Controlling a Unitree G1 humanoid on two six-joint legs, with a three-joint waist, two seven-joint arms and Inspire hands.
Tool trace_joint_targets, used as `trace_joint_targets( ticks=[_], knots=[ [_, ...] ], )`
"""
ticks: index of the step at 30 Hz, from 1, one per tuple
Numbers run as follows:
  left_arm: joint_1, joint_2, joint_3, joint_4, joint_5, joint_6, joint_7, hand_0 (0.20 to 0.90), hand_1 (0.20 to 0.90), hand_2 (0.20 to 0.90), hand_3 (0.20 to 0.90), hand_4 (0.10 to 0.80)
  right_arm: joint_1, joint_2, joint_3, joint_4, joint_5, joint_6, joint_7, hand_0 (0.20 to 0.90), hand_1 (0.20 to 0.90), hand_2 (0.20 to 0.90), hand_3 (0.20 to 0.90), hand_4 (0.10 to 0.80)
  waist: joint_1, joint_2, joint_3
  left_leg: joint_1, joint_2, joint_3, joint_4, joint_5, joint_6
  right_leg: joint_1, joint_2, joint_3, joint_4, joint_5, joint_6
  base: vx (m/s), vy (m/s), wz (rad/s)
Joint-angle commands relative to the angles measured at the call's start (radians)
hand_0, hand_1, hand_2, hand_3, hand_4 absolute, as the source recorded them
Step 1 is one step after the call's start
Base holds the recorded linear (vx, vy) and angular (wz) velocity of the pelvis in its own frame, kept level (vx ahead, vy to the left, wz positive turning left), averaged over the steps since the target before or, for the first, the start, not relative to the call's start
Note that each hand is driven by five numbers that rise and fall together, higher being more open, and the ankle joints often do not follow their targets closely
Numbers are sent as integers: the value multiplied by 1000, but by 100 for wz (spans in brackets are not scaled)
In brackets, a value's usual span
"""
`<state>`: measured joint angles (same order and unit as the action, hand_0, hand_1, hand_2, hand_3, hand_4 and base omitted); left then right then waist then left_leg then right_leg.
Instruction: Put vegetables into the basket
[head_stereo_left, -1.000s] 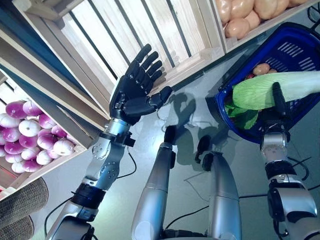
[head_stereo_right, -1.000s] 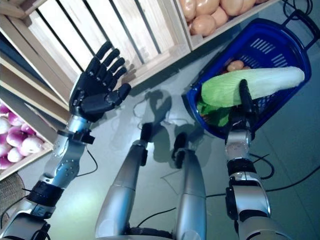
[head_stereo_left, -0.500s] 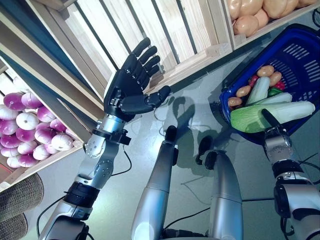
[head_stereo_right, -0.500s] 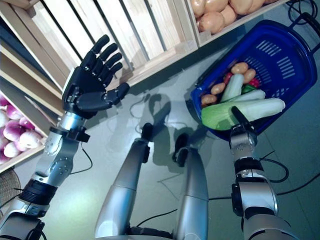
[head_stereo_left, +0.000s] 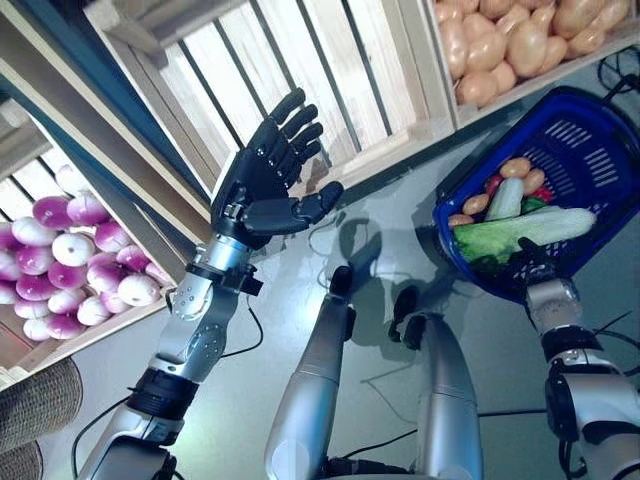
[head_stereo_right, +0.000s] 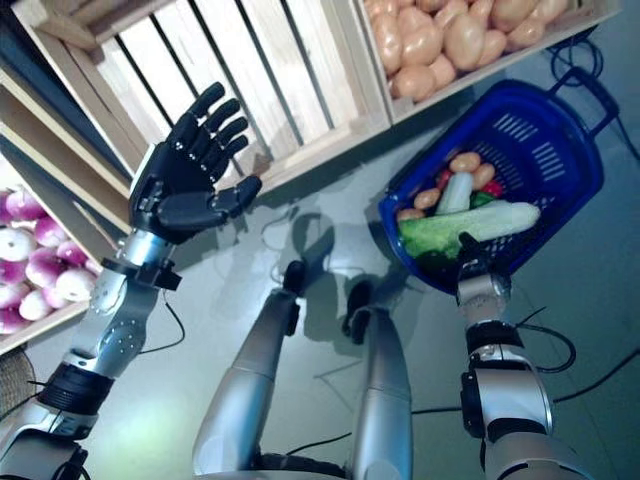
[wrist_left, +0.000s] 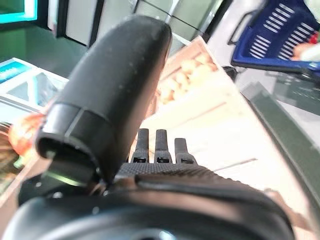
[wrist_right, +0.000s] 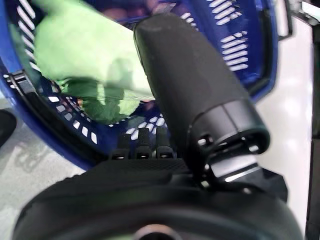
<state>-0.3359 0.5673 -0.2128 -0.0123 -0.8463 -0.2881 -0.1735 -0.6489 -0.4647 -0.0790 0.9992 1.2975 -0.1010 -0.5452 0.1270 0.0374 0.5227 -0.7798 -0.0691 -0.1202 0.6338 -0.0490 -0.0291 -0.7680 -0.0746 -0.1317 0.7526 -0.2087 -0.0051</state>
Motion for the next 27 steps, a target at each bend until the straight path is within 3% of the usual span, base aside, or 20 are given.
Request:
trace_joint_targets(
  ticks=[1, 8, 15, 20, 24, 25, 27],
  knots=[
    [-33, 4, 41, -153, -31, -49, -50, 900, 900, 900, 900, 800, 23, -21, -32, -84, -117, -123, -58, 900, 900, 900, 900, 800, 9, -11, -42, 163, -45, 50, -128, -13, 50, 210, 27, -7, -199, 126, -4, 38, 42, -13],
    [16, -24, 28, -123, -13, 3, -78, 900, 900, 900, 900, 800, 168, 18, 16, -265, -279, -179, -102, 900, 900, 900, 900, 800, -17, -12, -125, 328, -41, 27, -308, 48, 53, 372, 23, -24, -388, 171, 1, 43, 60, -11],
    [158, -69, 21, -41, 105, 68, -110, 900, 900, 900, 900, 800, 446, 67, 28, -407, -532, -82, -72, 900, 900, 900, 900, 800, -61, -27, -250, 547, 2, 35, -530, 99, 49, 584, 27, -10, -605, 232, 21, 134, 66, -7],
    [287, -71, 17, 50, 264, 73, -167, 900, 900, 900, 900, 800, 616, 118, 86, -447, -698, 12, 62, 900, 900, 900, 900, 800, -94, -38, -335, 647, 34, 62, -636, 124, 38, 677, 35, 5, -701, 256, 34, 150, 57, -6],
    [329, -62, -17, 138, 370, 42, -144, 900, 900, 900, 900, 800, 686, 129, 121, -409, -750, 61, 162, 900, 900, 900, 900, 800, -109, -39, -372, 676, 48, 80, -661, 128, 33, 705, 35, 13, -735, 266, 41, 110, 53, -11],
    [347, -65, -49, 238, 425, 26, -112, 900, 900, 900, 900, 800, 719, 132, 163, -344, -853, 61, 242, 900, 900, 900, 900, 800, -115, -39, -401, 695, 58, 93, -673, 127, 29, 725, 32, 20, -759, 270, 46, 134, 64, -11],
    [345, -78, -77, 343, 446, 15, -92, 900, 900, 900, 900, 800, 723, 132, 200, -278, -889, 61, 298, 900, 900, 900, 900, 800, -120, -40, -417, 708, 63, 100, -677, 122, 26, 737, 30, 24, -773, 273, 49, 116, 65, -18]
  ],
)
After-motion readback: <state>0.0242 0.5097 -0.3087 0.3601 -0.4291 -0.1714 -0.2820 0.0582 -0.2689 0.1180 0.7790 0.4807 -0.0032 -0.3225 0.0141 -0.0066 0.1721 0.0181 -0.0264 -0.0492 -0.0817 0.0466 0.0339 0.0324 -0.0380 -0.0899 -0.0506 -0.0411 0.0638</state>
